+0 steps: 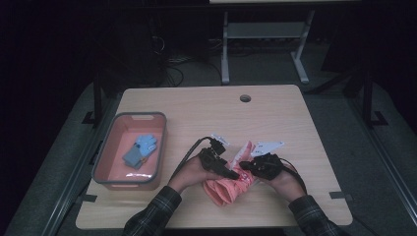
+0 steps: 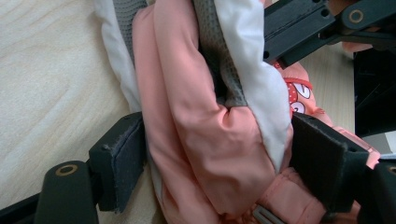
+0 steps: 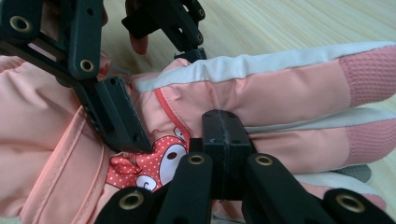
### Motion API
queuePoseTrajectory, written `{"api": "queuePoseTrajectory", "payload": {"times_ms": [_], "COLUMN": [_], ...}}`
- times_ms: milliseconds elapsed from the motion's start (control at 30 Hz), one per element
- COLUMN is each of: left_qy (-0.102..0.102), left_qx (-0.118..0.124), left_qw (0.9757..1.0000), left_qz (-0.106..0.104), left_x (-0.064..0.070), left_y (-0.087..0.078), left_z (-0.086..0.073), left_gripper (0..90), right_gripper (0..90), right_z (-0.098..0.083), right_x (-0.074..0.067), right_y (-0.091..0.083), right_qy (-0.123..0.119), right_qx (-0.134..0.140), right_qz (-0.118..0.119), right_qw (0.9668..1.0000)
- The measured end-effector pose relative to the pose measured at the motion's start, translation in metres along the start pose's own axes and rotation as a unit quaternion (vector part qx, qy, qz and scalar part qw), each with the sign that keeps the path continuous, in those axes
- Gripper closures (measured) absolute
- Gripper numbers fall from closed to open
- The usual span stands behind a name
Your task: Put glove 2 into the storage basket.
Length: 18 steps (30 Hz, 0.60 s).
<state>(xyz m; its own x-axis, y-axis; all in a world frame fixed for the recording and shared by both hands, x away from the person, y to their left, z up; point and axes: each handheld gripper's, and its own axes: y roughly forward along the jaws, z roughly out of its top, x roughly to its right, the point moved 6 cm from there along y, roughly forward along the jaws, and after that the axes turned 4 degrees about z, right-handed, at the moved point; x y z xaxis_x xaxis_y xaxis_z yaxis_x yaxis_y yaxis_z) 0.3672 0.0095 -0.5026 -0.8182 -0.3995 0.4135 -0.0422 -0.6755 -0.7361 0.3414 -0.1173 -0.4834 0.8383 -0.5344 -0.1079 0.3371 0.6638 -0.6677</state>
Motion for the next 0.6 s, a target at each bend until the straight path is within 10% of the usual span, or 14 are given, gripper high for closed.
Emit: {"api": "queuePoseTrajectory", "payload": {"times_ms": [267, 600], "left_qy": [-0.010, 0.002], "left_qx": [-0.003, -0.029], "left_qw": [0.9999, 0.9992], "left_qz": [-0.010, 0.026], "left_x": [0.0037, 0.0040], "left_y": [0.0028, 0.0019], "left_z": [0.0017, 0.0025], "left_gripper": [14.8, 38.1], "right_gripper": [90.0, 90.0], "right_z": [-0.0015, -0.0009], "right_x": [-0.0003, -0.0023], "right_y": [-0.0002, 0.0031], "right_qy": [-0.002, -0.010], "right_qx": [-0.002, -0.003], "right_qz": [0.003, 0.001], "right_qw": [1.0000, 0.9999]}}
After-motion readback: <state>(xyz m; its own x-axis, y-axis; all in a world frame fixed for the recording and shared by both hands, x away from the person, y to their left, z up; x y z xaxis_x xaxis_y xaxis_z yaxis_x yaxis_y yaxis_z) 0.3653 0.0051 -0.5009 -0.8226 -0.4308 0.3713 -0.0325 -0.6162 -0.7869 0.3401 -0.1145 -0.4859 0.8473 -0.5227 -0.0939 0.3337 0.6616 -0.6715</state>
